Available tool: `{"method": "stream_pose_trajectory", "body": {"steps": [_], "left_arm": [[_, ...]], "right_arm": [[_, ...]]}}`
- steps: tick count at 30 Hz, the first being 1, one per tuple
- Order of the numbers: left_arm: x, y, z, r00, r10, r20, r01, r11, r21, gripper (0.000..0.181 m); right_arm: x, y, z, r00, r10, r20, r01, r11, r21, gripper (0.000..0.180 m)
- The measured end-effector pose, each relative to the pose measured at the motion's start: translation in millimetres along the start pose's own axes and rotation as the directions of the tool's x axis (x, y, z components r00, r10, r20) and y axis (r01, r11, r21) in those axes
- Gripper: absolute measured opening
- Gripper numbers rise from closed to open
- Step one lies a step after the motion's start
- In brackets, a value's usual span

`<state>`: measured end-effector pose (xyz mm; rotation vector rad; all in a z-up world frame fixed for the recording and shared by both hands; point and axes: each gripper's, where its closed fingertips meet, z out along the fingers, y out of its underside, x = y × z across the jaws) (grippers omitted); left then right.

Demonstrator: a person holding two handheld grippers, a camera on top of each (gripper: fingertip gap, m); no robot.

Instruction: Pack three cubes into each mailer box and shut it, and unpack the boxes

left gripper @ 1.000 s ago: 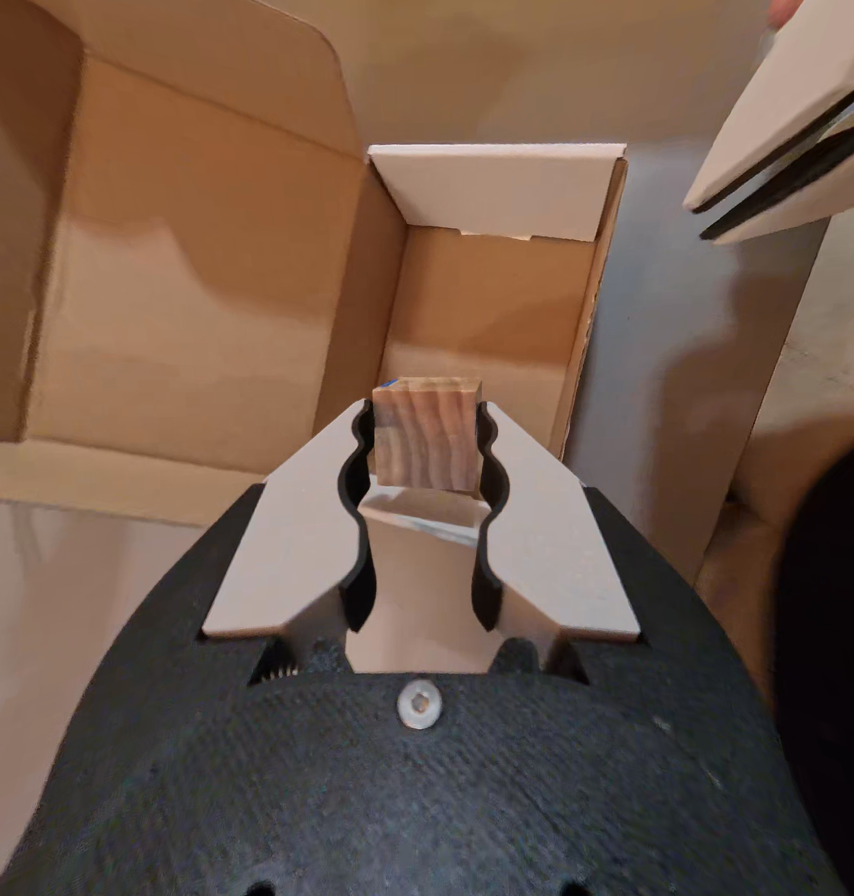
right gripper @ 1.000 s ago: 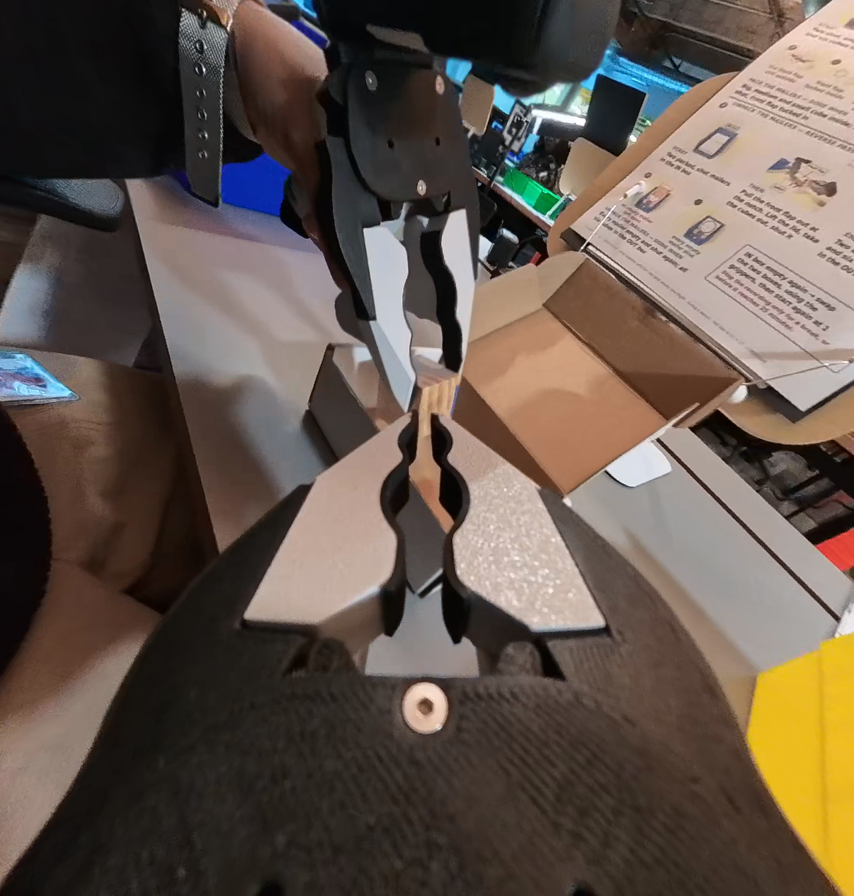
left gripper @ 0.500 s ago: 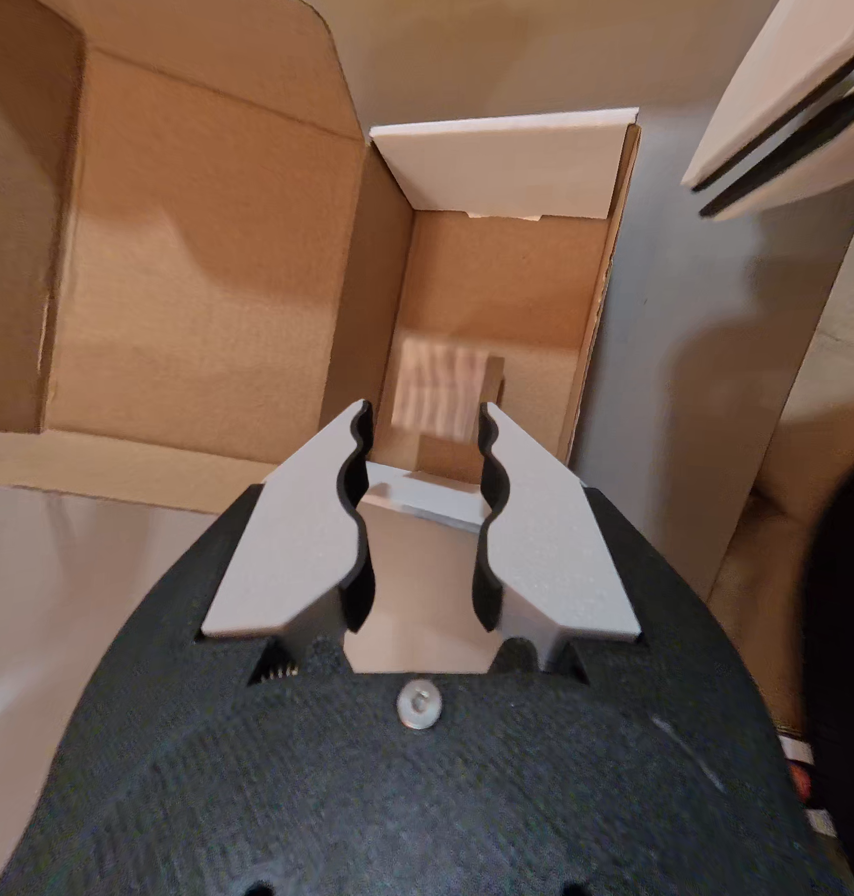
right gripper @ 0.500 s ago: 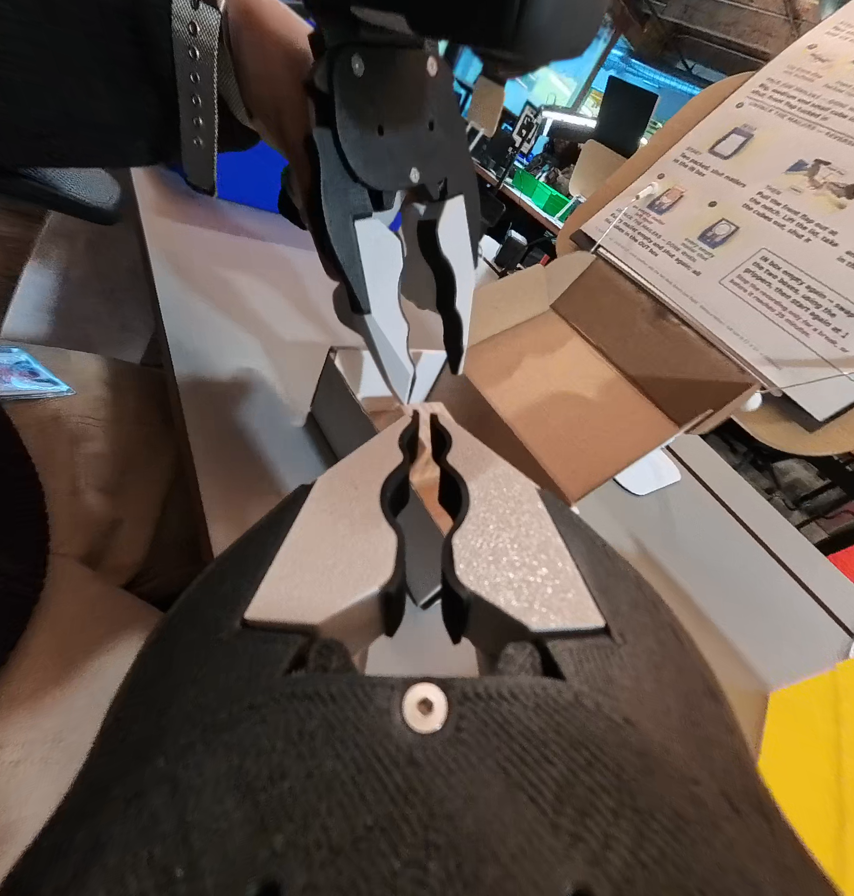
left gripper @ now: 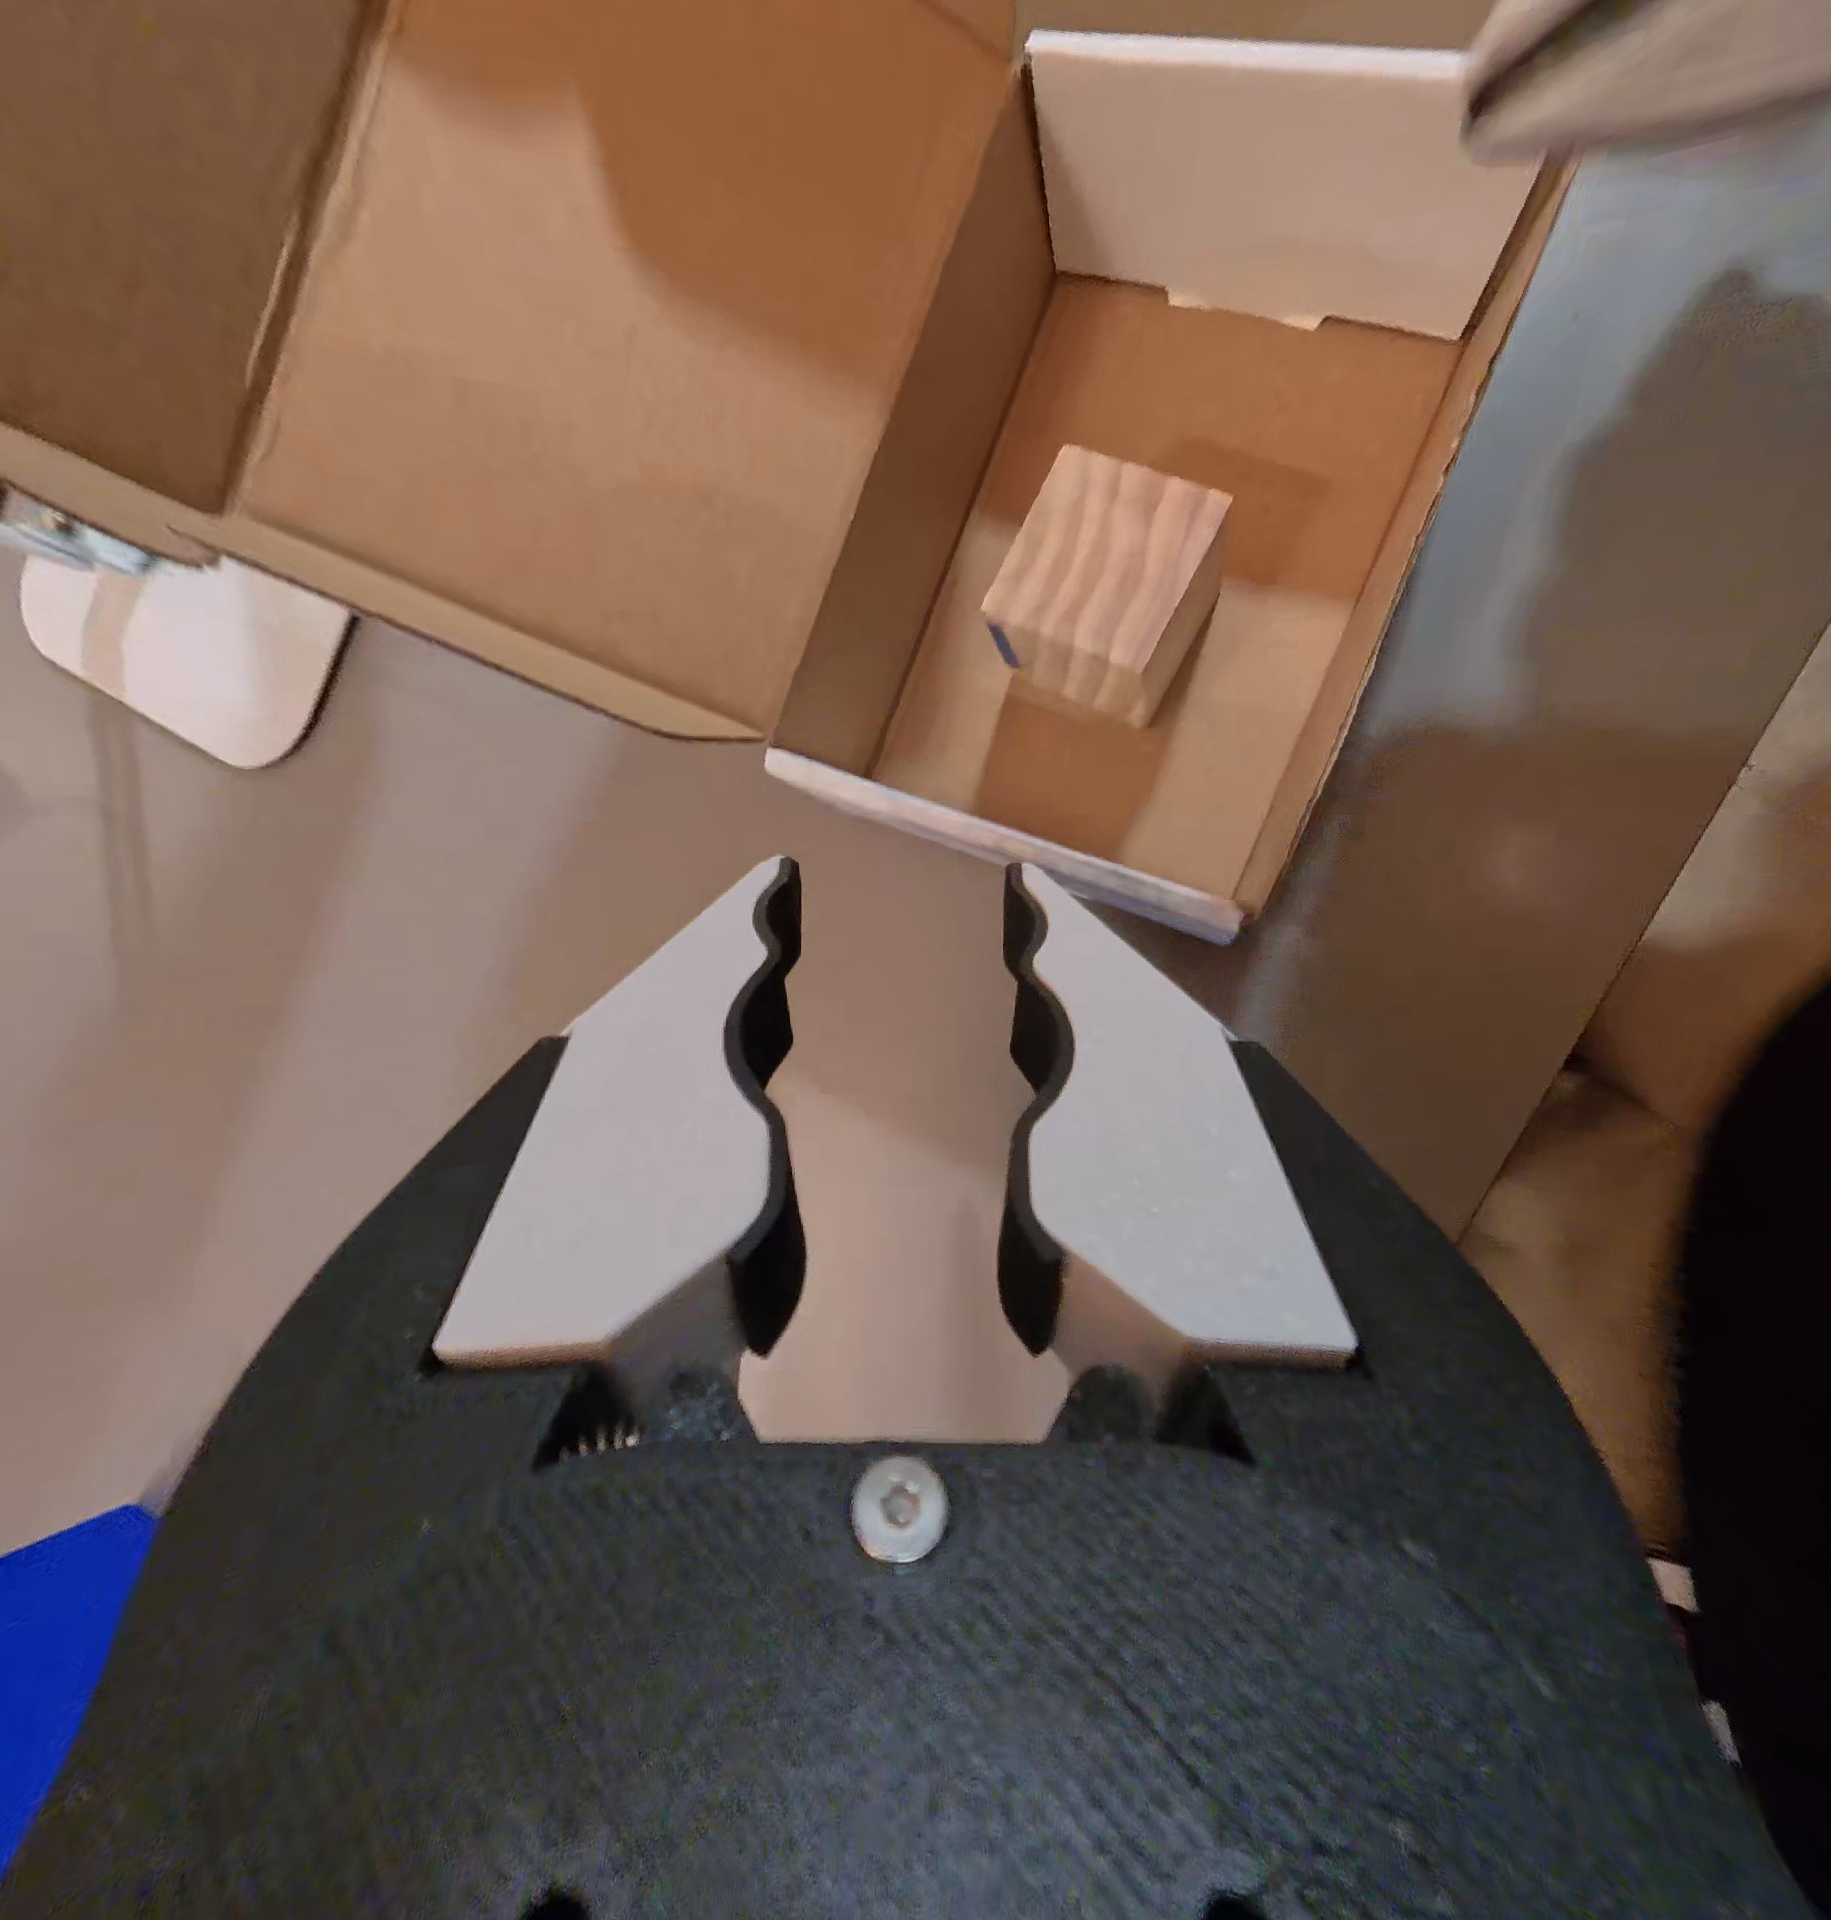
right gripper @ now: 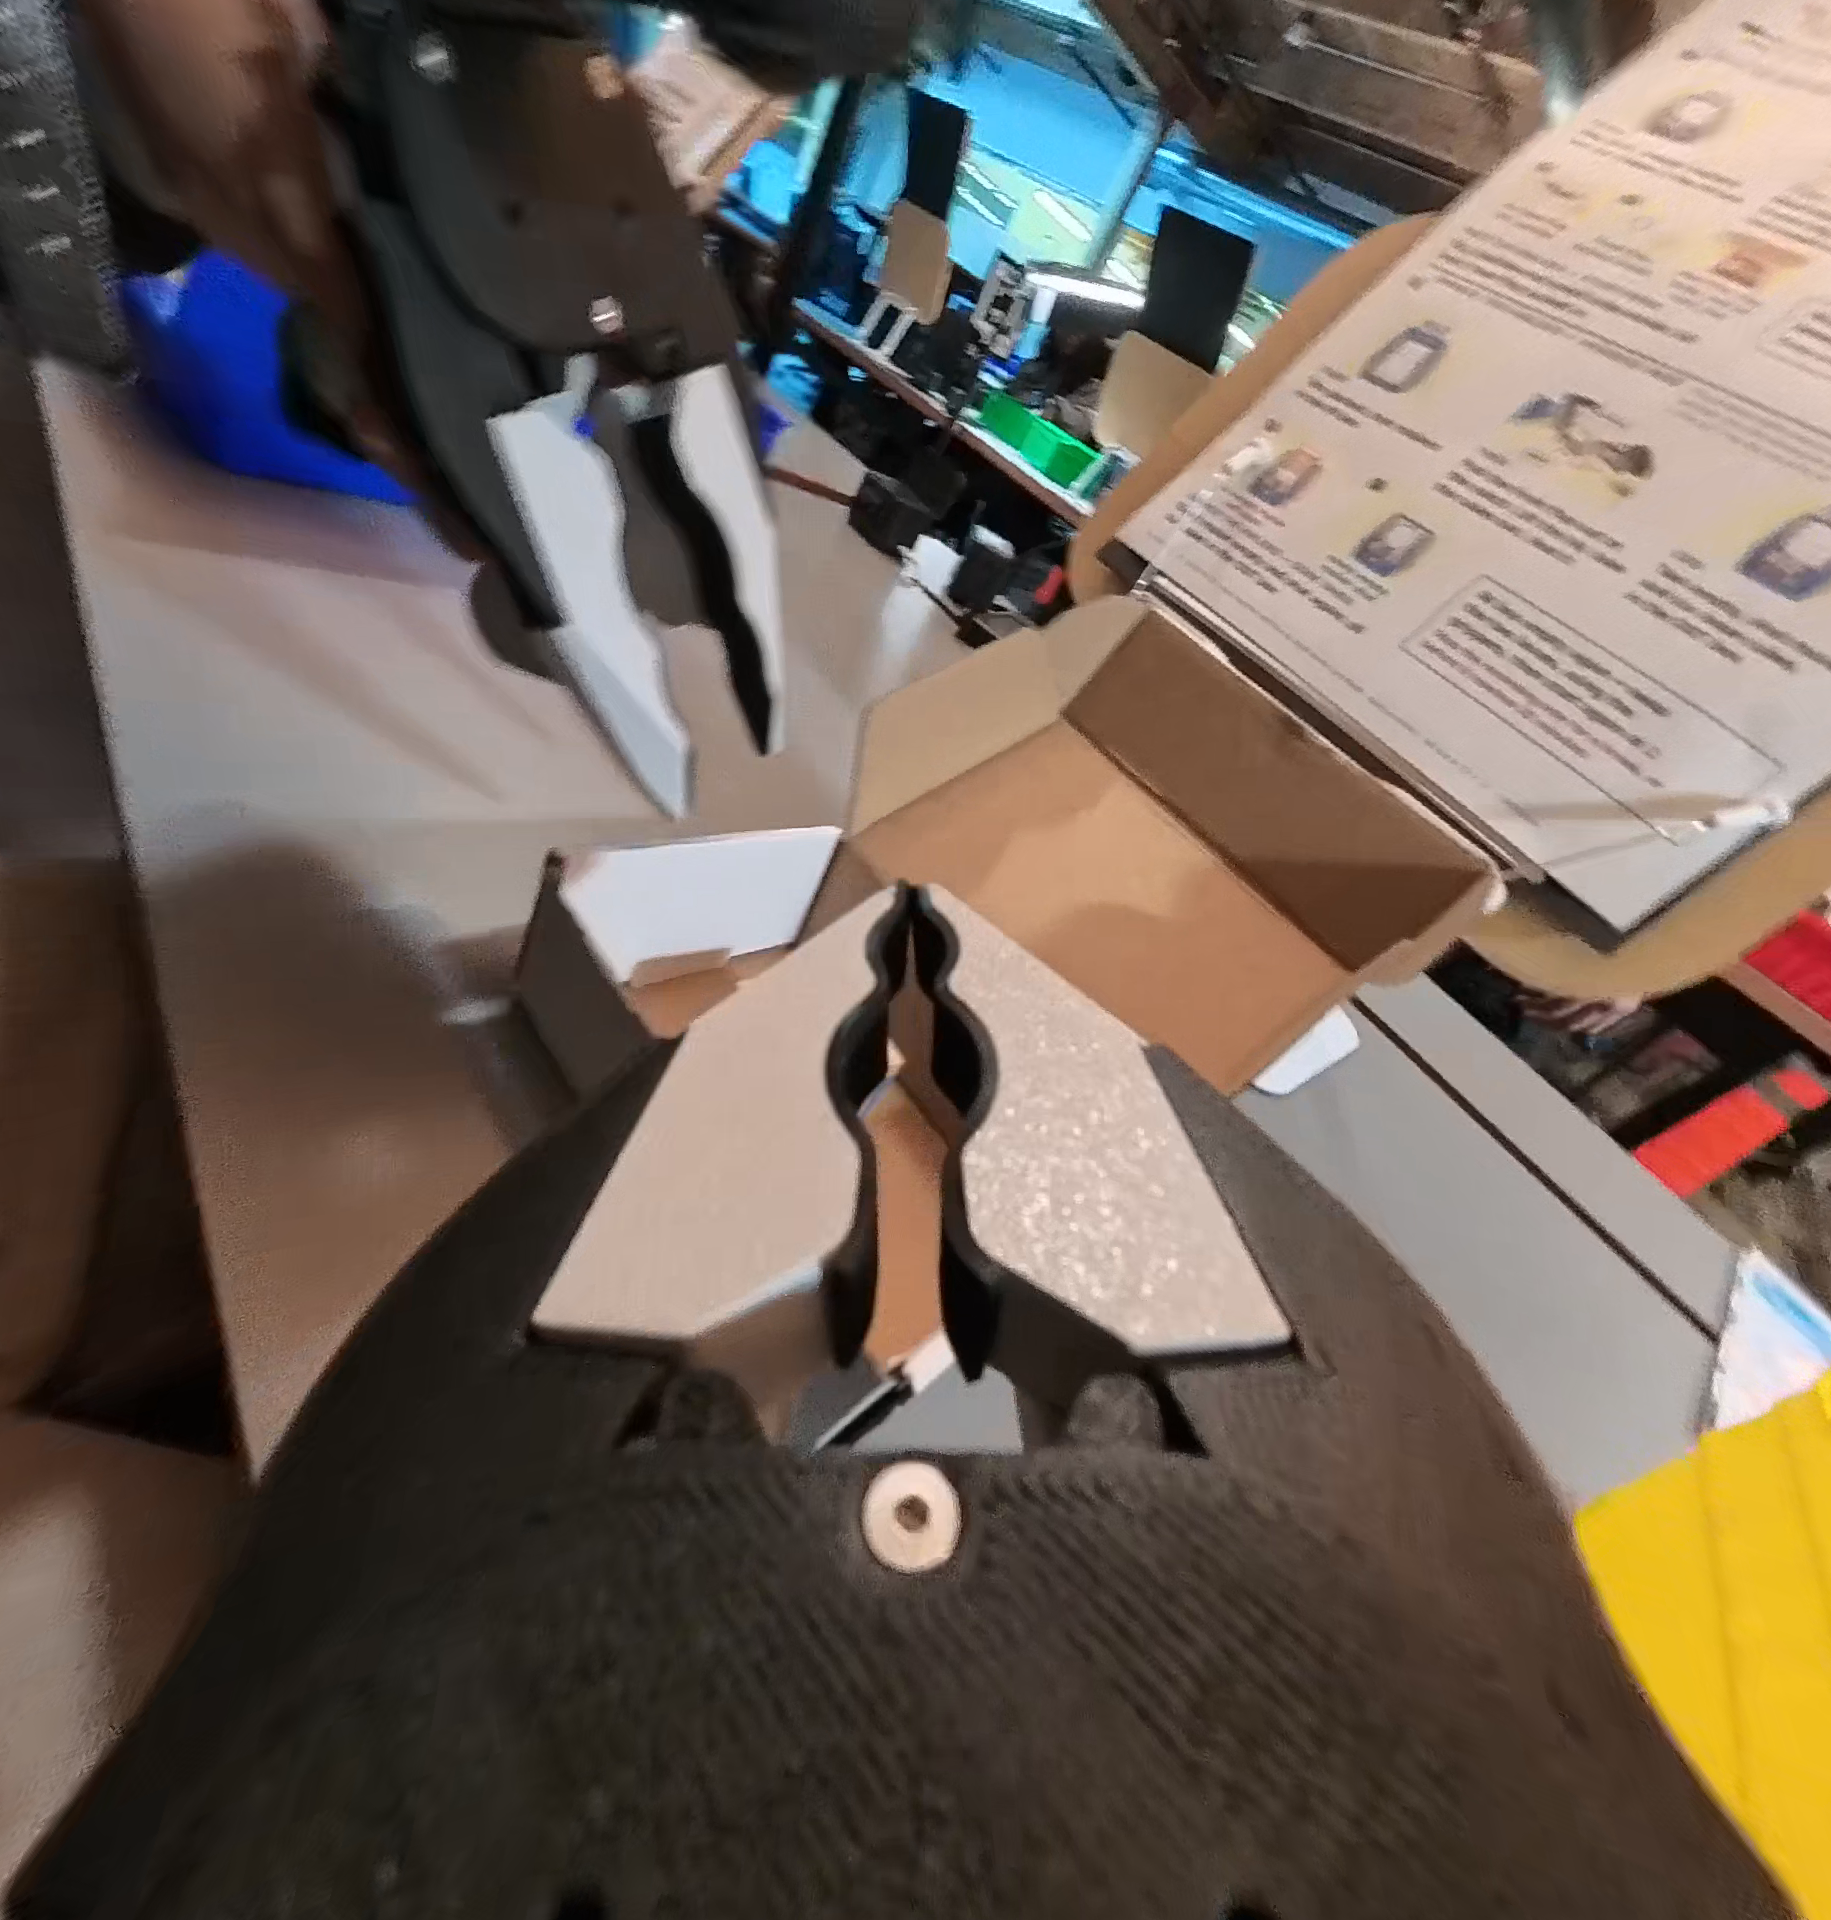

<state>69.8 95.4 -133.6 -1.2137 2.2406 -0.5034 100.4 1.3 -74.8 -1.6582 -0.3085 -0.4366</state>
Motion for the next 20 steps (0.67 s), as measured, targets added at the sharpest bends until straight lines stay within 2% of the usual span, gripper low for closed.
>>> {"method": "stream_pose_trajectory", "body": {"steps": [1,3,5,7,9,13,17,20], "left_arm": [[0.8,3.4,1.9,1.000,-0.014,-0.010,0.014,1.000,-0.003,0.038],[2.7,9.9,7.0,0.998,-0.049,-0.031,0.049,0.999,-0.008,0.038],[3.5,15.5,12.6,0.994,-0.096,-0.047,0.096,0.995,-0.006,0.034],[3.5,19.7,18.2,0.988,-0.145,-0.058,0.145,0.989,0.000,0.024],[4.0,22.3,23.7,0.982,-0.177,-0.065,0.178,0.984,0.008,0.016],[8.5,16.9,30.6,0.972,-0.221,-0.084,0.226,0.973,0.054,0.004],[13.8,9.6,32.1,0.964,-0.240,-0.114,0.250,0.965,0.081,0.000],[14.0,8.9,32.3,0.962,-0.245,-0.118,0.255,0.963,0.086,0.000]], "right_arm": [[6.1,0.7,1.8,0.999,0.036,-0.021,-0.036,0.999,-0.014,0.000],[11.7,9.2,8.2,0.993,0.116,-0.021,-0.118,0.988,-0.100,0.000],[17.8,30.4,17.0,0.984,0.172,-0.050,-0.179,0.949,-0.259,0.000],[5.2,54.2,22.0,0.985,0.173,0.024,-0.146,0.890,-0.432,0.000],[6.3,70.5,25.4,0.995,0.092,0.028,-0.063,0.845,-0.530,0.000],[8.3,87.2,29.5,0.992,-0.096,0.077,0.123,0.760,-0.639,0.000],[-5.0,97.5,33.7,0.982,-0.062,0.177,0.172,0.673,-0.720,0.000],[-14.7,95.4,40.7,0.981,0.025,0.194,0.127,0.672,-0.729,0.000]]}}
